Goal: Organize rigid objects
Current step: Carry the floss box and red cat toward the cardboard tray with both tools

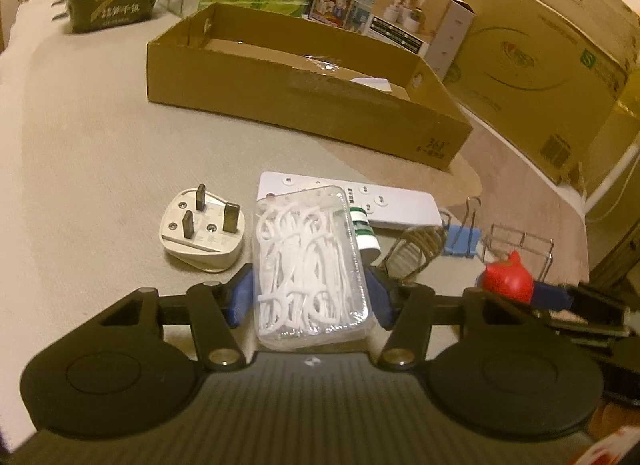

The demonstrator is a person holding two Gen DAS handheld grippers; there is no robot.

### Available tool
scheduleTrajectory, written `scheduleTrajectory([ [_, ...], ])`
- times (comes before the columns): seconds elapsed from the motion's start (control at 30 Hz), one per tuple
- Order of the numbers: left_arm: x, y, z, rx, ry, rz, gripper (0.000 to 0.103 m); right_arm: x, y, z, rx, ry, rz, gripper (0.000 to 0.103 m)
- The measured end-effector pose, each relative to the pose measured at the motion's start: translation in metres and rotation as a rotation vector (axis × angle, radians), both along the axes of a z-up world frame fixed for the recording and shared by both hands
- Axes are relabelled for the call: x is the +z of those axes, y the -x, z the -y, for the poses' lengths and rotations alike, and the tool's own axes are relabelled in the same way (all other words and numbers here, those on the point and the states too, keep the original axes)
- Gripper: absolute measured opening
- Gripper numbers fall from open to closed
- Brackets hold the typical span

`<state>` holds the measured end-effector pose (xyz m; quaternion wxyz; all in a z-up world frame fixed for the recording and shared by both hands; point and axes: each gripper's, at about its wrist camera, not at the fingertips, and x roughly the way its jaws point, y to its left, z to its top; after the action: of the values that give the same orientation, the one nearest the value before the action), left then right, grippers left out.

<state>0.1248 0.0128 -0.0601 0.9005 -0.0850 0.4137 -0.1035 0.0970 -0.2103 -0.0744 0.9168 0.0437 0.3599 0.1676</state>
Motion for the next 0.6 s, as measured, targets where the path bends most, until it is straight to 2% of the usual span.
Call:
scheduleTrajectory([
  [0.6, 0.018, 0.028, -0.001, -0.038, -0.068, 0.048, 0.052, 0.013, 0.019, -0.003, -0.005, -0.008, 0.023, 0.046],
])
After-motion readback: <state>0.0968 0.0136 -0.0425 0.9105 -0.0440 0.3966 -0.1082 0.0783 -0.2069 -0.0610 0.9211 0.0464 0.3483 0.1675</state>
